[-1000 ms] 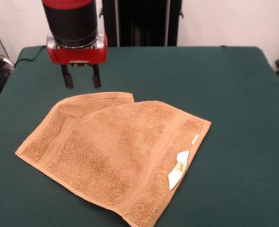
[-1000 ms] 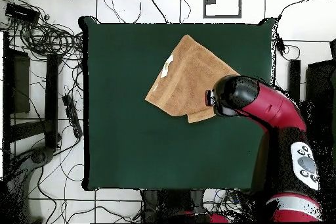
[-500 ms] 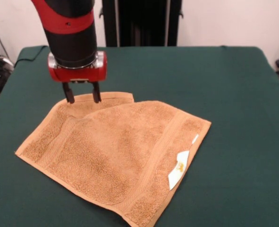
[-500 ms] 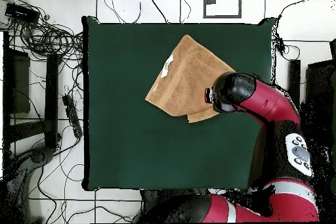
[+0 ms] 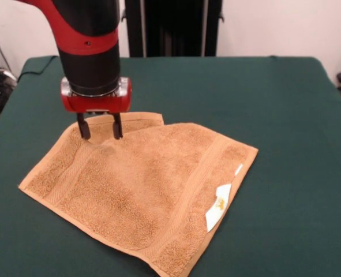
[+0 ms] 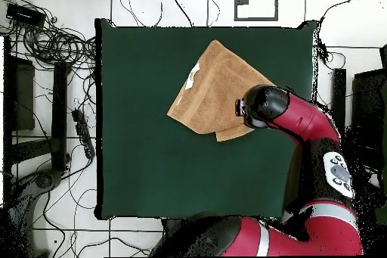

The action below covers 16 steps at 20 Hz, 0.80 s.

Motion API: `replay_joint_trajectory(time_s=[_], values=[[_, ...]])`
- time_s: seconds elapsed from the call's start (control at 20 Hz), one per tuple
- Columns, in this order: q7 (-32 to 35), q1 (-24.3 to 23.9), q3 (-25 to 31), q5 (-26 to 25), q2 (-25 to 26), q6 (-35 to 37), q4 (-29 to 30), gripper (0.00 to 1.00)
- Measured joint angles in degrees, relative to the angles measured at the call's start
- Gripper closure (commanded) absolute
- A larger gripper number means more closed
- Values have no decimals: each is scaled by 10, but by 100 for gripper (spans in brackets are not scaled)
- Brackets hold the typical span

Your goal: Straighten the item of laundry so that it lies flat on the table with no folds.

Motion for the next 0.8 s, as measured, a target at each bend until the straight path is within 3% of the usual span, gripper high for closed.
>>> replay_joint_trajectory(time_s=[0.8], values=[[1,22,0,30,1,-55,33,0]])
